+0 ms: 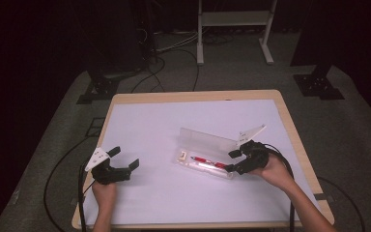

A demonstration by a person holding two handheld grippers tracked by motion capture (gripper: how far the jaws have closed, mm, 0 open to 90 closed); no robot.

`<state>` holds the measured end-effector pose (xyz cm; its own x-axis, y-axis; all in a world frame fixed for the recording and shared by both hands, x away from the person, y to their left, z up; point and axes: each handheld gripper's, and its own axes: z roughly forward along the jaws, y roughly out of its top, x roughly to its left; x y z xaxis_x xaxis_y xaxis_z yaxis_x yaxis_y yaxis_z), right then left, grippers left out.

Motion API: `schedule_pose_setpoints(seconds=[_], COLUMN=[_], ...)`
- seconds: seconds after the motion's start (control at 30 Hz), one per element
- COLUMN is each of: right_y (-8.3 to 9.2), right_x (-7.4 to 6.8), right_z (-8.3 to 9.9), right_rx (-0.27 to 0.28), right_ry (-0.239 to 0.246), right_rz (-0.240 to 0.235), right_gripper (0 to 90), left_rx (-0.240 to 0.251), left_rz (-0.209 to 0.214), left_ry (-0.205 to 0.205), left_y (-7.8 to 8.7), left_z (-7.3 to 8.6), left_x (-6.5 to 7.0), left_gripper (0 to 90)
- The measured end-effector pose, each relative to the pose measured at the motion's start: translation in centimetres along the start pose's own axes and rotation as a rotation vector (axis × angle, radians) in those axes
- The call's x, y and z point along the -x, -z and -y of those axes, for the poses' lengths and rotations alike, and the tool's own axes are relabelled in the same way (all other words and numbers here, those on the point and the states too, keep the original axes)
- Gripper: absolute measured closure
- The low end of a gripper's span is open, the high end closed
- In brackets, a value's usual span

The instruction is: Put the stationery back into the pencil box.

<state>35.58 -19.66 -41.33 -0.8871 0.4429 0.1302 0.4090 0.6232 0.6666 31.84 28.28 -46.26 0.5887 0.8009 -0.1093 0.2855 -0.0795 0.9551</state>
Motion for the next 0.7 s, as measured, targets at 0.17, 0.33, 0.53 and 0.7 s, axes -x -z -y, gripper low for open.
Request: schedule_pose_setpoints(seconds=[0.17,0.33,0.53,0.7], right_y=[0.3,0.6,1.0,1.2], right_x=[0.1,0.3,0.4,0.4], right_z=[0.7,1.7,2.7,3.3], right_rx=[0.003,0.001,0.008,0.017], right_ry=[-0.009,-0.022,-0.042,-0.049], right_rz=[0.008,0.013,0.016,0.018], right_gripper=[36.3,36.3,36.3,36.1], left_rx=[-0.005,-0.006,-0.007,-0.008], left_rz=[0.0,0.001,0.0,-0.001], left_ry=[-0.007,-0.01,-0.015,-0.017], left_y=[0.0,0.0,-0.1,-0.1], left_z=[0.0,0.0,0.0,0.0], left_x=[0.0,0.0,0.1,0.2], left_gripper=[0.0,0.0,0.0,0.0])
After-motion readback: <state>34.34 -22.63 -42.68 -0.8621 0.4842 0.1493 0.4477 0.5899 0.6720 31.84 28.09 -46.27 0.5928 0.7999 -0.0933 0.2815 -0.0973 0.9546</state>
